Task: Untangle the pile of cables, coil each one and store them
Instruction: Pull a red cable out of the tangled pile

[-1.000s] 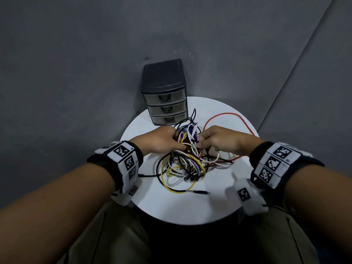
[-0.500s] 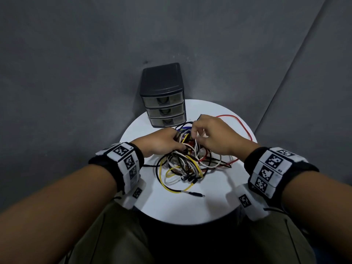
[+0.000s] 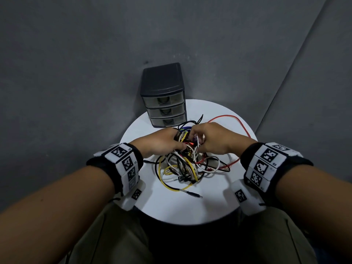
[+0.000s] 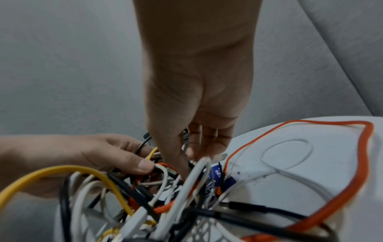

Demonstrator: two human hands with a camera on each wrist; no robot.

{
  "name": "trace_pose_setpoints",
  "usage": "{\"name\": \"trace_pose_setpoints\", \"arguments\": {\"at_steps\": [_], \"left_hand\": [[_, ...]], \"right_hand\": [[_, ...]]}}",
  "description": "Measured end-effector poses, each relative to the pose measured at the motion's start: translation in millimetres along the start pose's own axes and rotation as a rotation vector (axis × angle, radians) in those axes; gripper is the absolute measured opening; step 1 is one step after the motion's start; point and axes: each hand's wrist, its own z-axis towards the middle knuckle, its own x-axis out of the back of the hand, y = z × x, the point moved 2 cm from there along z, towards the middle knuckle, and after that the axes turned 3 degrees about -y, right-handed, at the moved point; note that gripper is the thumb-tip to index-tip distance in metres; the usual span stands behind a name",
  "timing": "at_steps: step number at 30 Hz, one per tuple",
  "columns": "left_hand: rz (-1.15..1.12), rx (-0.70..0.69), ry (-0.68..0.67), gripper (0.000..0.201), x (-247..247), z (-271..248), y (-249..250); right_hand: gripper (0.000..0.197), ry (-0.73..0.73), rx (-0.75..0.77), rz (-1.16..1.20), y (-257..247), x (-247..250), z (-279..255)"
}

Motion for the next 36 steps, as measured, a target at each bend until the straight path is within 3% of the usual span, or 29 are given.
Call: {"name": "trace_pose_setpoints", "arguments": {"at_steps": [3, 6, 10, 12, 18, 24, 29, 36], "left_hand": [[0.023, 0.008, 0.013, 0.015, 0, 1, 1], [0.023, 0.014, 0.024, 0.011, -1, 2, 1], [0.024, 0.038, 0.031, 0.018, -3, 5, 0], [0.029, 0.06, 0.037, 0.018, -5, 6, 3], [0.009, 0.159, 0.078, 0.014, -11, 8, 11], [0.296, 0.214, 0.176, 0.008, -15, 10, 11], [0.376, 0.223, 0.187, 0.01, -12, 10, 11], [0.294, 0.233, 0.163, 0.016, -9, 7, 9]], "right_hand": [[0.049, 0.028, 0.011, 0.043, 4, 1, -11], [0.039, 0.107, 0.128, 0.02, 2, 4, -17], [0.019, -0.17, 0.094, -0.158, 2, -3, -17], [0.018, -0.21, 0.081, -0.238, 5, -9, -16], [0.014, -0.087, 0.149, -0.126, 9, -6, -9], [0.005, 0.099, 0.305, -0.124, -6, 7, -17], [0.007, 0.211, 0.369, -0.147, -20, 13, -22], [0.01, 0.138, 0.218, -0.053, -17, 21, -28]]}}
